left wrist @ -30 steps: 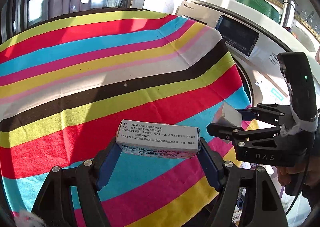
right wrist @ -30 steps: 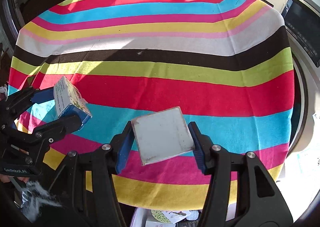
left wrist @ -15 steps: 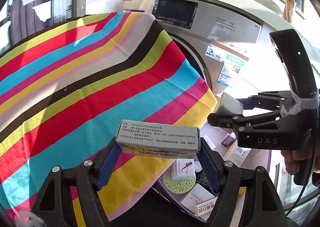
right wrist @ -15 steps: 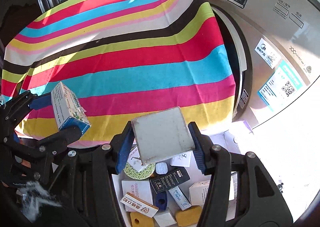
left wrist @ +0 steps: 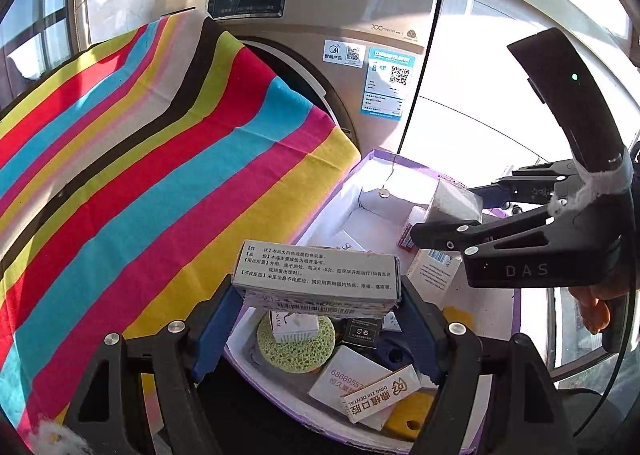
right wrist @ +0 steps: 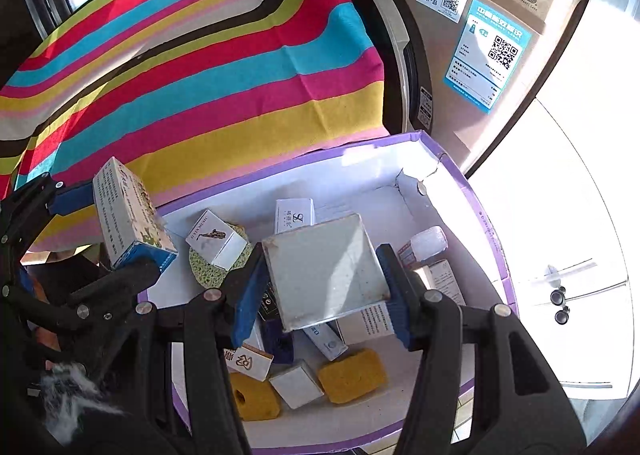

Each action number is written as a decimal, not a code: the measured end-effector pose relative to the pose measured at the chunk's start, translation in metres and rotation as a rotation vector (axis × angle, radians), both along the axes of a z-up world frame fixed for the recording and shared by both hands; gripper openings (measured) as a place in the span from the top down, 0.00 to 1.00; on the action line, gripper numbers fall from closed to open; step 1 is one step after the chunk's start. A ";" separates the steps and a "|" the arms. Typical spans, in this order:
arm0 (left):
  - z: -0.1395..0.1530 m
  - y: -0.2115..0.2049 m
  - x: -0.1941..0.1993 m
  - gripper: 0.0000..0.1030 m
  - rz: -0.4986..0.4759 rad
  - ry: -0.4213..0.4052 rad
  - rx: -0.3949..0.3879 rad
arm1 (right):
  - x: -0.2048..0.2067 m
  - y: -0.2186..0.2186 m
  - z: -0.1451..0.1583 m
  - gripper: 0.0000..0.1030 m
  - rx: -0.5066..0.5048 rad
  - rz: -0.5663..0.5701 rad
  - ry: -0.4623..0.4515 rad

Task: Organize objects
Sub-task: 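Lift and carry the barcode box and white cube over the storage box, then open the left tool to drop the barcode box while the right tool drops the cube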

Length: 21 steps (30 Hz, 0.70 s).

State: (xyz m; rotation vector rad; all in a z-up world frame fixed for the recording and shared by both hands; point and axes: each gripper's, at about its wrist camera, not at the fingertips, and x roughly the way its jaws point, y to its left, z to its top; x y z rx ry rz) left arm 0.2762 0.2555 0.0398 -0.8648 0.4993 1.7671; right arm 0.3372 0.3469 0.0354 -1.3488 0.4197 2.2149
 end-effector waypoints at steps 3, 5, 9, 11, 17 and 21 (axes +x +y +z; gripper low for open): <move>-0.008 0.005 0.006 0.26 -0.025 -0.002 -0.019 | 0.009 0.005 -0.009 0.43 -0.028 -0.031 -0.009; -0.014 0.008 0.010 0.26 -0.040 -0.002 -0.032 | 0.013 0.008 -0.014 0.43 -0.036 -0.045 -0.022; -0.026 0.014 0.015 0.26 -0.064 -0.002 -0.065 | 0.020 0.014 -0.027 0.43 -0.070 -0.076 -0.036; -0.033 0.016 0.016 0.26 -0.073 -0.006 -0.082 | 0.022 0.015 -0.035 0.43 -0.080 -0.084 -0.051; -0.048 0.020 0.020 0.26 -0.089 -0.019 -0.119 | 0.028 0.017 -0.053 0.43 -0.111 -0.107 -0.081; -0.055 0.022 0.018 0.26 -0.088 -0.029 -0.137 | 0.030 0.019 -0.062 0.43 -0.130 -0.113 -0.099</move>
